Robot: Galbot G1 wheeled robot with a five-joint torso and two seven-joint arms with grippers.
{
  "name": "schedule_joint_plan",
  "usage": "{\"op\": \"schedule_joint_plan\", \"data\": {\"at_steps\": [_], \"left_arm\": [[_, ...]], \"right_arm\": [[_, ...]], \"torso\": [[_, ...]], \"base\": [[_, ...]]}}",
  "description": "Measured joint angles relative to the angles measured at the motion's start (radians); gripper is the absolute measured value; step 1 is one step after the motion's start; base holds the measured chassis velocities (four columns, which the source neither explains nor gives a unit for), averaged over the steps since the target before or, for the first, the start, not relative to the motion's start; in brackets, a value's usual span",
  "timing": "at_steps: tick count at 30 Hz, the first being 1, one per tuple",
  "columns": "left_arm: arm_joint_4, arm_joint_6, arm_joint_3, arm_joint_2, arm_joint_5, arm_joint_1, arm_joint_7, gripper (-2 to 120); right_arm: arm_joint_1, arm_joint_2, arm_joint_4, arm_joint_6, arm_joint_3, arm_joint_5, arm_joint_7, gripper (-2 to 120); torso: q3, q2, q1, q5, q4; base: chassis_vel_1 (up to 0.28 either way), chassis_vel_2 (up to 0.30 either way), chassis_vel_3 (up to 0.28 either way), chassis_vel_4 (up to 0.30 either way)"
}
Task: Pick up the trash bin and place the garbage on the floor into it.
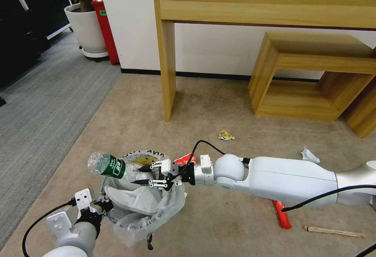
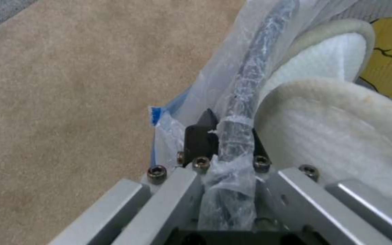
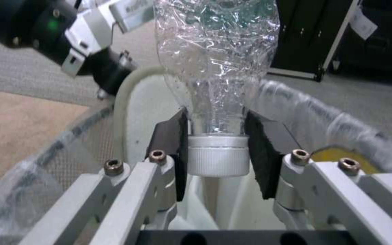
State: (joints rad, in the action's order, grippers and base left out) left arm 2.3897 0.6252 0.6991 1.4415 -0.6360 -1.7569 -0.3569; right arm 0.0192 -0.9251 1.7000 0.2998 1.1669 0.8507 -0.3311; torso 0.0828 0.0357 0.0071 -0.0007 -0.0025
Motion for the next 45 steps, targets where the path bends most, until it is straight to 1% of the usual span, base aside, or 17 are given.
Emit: {"op": "schedule_joint_plan", "data": {"at_steps": [3,4,7,8,10,13,16,17,19,30,32,33,36,38,40,41,45], "left_arm": [[-0.004,-0.001,0.003,-0.005,-0.004,0.002,0.0,1],[-0.004,-0.001,0.003,-0.005,-0.004,0.002,0.0,1],[-0.009,-0.001,0.005,-0.011,-0.009,0.005,0.0,1],[-0.009,-0.001,0.005,-0.011,-0.009,0.005,0.0,1],[-0.012,-0.001,0.007,-0.014,-0.016,0.01,0.0,1],[-0.015,-0.001,0.008,-0.017,-0.019,0.012,-0.001,1],[-0.024,-0.002,0.011,-0.022,-0.021,0.014,-0.001,1],[-0.024,-0.002,0.011,-0.022,-0.021,0.014,-0.001,1],[-0.03,-0.003,0.012,-0.026,-0.023,0.017,-0.001,1],[-0.07,-0.005,0.025,-0.042,-0.025,0.028,-0.001,1],[-0.088,-0.006,0.029,-0.05,-0.026,0.032,-0.002,1],[-0.088,-0.006,0.029,-0.05,-0.026,0.032,-0.002,1],[-0.12,-0.01,0.034,-0.059,-0.026,0.036,-0.002,1],[-0.128,-0.01,0.034,-0.062,-0.026,0.038,-0.002,1],[-0.149,-0.01,0.029,-0.071,-0.028,0.049,-0.004,1],[-0.149,-0.01,0.029,-0.071,-0.028,0.049,-0.004,1],[-0.167,-0.011,0.026,-0.076,-0.028,0.053,-0.004,1]], "right_arm": [[0.013,0.005,-0.002,-0.004,0.0,-0.01,0.001,42],[0.013,0.005,-0.002,-0.004,0.0,-0.01,0.001,42],[0.021,0.011,-0.004,-0.005,-0.005,-0.015,0.001,55],[0.021,0.011,-0.004,-0.005,-0.005,-0.015,0.001,55],[0.025,0.013,-0.005,-0.005,-0.007,-0.017,0.001,68],[0.027,0.013,-0.006,-0.005,-0.01,-0.018,0.001,72],[0.042,0.017,-0.004,-0.005,-0.032,-0.017,0.008,89],[0.042,0.017,-0.004,-0.005,-0.032,-0.017,0.008,89],[0.056,0.023,0.002,-0.005,-0.05,-0.014,0.021,97],[0.128,0.054,0.021,-0.009,-0.177,-0.002,0.077,100],[0.159,0.066,0.021,-0.01,-0.243,0.004,0.089,100],[0.159,0.066,0.021,-0.01,-0.243,0.004,0.089,100],[0.224,0.081,0.023,-0.014,-0.364,0.013,0.118,100],[0.241,0.084,0.024,-0.015,-0.393,0.014,0.126,100],[0.315,0.105,0.029,-0.023,-0.487,0.017,0.141,100],[0.315,0.105,0.029,-0.023,-0.487,0.017,0.141,100],[0.387,0.13,0.034,-0.024,-0.581,0.015,0.159,100]], "torso": [[0.0,0.0,0.0,0.0001,0.0],[0.0,0.0,0.0,0.0001,0.0],[0.0,0.0,0.0,0.0001,0.0],[0.0,0.0,0.0,0.0001,0.0],[0.0,0.0,0.0,0.0001,0.0],[0.0,0.0,0.0,0.0001,0.0],[0.0,0.0,0.0,0.0001,0.0002],[0.0,0.0,0.0,0.0001,0.0002],[0.0,0.0,0.0,0.0001,0.0001],[0.0,0.0,0.0,0.0002,0.0],[0.0,0.0,0.0,0.0002,0.0],[0.0,0.0,0.0,0.0002,0.0],[0.0,0.0,0.0,0.0002,0.0001],[0.0,0.0,0.0,0.0002,0.0003],[0.0,0.0,0.0,0.0003,0.0001],[0.0,0.0,0.0,0.0003,0.0001],[0.0,0.0,0.0,0.0002,-0.0005]], "base": [[0.0,0.0,0.0,0.0],[0.0,0.0,0.0,0.0],[0.0,0.0,0.0,0.0],[0.0,0.0,0.0,0.0],[0.0,0.0,0.0,0.0],[0.0,0.0,0.0,0.0],[0.0,0.0,0.0,0.0],[0.0,0.0,0.0,0.0],[0.0,0.0,0.0,0.0],[0.0,0.0,0.0,0.0],[0.0,0.0,0.0,0.0],[0.0,0.0,0.0,0.0],[0.0,0.0,0.0,0.0],[0.0,0.0,0.0,0.0],[0.0,0.0,0.0,0.0],[0.0,0.0,0.0,0.0],[0.0,0.0,0.0,0.0]]}}
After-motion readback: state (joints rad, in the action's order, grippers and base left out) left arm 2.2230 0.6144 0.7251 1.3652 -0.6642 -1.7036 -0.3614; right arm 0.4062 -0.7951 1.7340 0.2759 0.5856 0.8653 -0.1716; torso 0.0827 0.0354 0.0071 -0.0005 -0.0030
